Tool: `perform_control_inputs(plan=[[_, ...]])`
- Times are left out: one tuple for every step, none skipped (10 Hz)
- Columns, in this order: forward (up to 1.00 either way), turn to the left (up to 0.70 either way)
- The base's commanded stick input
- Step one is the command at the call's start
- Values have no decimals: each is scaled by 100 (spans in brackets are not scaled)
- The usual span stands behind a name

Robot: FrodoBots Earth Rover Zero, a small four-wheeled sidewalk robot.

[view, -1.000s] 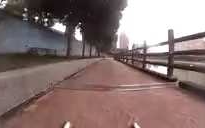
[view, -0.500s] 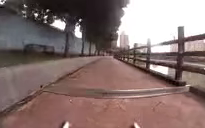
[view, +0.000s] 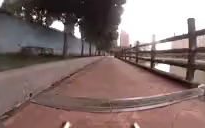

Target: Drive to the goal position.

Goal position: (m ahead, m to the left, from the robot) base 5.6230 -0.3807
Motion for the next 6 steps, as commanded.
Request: perform_control_inputs(plan=[[70, -10], [70, -6], [70, -2], [70, 0], [70, 0], [70, 0]])
